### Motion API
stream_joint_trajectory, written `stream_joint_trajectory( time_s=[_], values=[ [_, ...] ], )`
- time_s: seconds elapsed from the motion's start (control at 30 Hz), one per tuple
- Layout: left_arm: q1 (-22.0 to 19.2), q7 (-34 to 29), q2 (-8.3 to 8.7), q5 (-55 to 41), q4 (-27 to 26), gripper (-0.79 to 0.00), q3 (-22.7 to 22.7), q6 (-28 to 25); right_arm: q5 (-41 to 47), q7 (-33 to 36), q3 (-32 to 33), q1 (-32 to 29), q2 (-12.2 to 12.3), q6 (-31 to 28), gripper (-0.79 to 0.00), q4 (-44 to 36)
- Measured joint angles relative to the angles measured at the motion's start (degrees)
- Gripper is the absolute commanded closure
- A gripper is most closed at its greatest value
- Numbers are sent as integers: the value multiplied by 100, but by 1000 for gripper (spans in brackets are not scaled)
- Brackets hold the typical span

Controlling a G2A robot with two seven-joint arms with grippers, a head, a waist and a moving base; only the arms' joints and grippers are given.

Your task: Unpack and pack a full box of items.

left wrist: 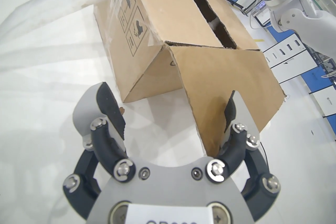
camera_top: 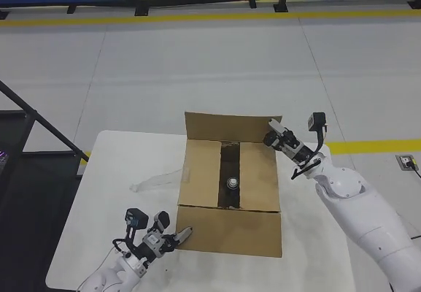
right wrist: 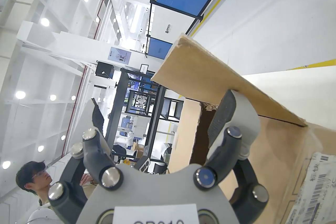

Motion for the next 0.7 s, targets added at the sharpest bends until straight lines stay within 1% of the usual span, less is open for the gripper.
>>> stream_joint_trajectory(
  time_s=[0.13, 0.27, 0.37, 0.5, 0.6, 0.7],
  values=[
    [-26, -206, 21, -401, 38, -785, -38, -167, 0, -9, 3, -8, 0, 8, -785, -5],
    [-110, -696, 63, -895, 91, -785, -92, -410, -313, -491, 86, -139, -18, 181, -785, -135],
    [-158, -1104, 99, -1206, 106, -785, -113, -568, -372, -627, 151, -179, -61, 114, -785, -167],
    [-168, -1597, 153, -1729, 128, -785, -187, -767, -455, -676, 150, -74, -154, 300, -785, -37],
    [-175, -2069, 201, -2368, 201, -683, -239, -922, -479, -680, 139, 21, -238, 359, -785, 118],
    [-233, -2650, 264, -3007, 283, -668, -313, -1000, -504, -682, 126, 100, -322, 355, -785, 267]
  ],
)
